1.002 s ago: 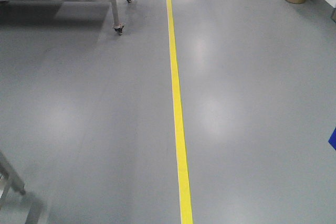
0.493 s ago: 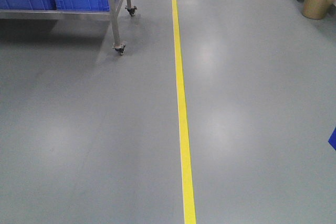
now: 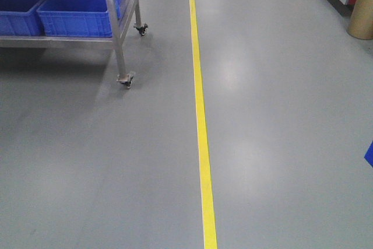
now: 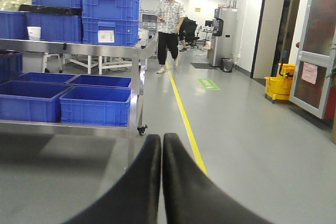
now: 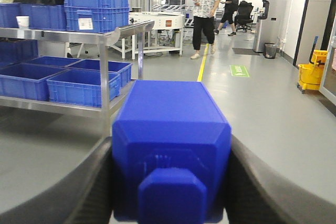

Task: Pour parts from conveyor to right shelf
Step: 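Drive along the yellow floor line past the metal carts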

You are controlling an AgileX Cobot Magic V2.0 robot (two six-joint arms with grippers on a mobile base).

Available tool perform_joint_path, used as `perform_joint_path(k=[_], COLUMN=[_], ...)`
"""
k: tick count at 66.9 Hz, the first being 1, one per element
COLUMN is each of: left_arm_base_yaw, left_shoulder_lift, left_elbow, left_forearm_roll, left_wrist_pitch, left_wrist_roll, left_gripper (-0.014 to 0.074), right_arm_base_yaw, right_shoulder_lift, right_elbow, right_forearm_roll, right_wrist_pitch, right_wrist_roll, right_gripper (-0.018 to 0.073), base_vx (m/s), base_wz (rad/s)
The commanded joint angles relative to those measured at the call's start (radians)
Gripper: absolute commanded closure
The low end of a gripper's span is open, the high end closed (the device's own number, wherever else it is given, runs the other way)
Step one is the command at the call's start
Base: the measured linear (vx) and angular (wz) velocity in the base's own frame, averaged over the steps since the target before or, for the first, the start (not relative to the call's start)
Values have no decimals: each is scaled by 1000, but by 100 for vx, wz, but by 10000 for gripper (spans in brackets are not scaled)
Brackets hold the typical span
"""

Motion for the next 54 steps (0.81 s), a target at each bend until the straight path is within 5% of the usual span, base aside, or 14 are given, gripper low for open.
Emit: perform_joint_path(k=[1,54], left_arm_base_yaw=[-1,-1], left_shoulder_lift=[-9,-9], left_elbow=[27,27], left_forearm_roll=[-9,-9], left_wrist_pitch=[-79,-79], left_wrist_roll=[-7,-7], left_gripper=[603,603], right_arm_base_yaw=[-4,-4], right_shoulder_lift=[11,11], right_elbow=[-25,-25], right_forearm_roll=[-11,-11], right_wrist_pitch=[-78,-78], right_wrist_roll=[-10,-10], right_gripper=[564,564], base_vx=[71,66], base_wz=[-9,-1])
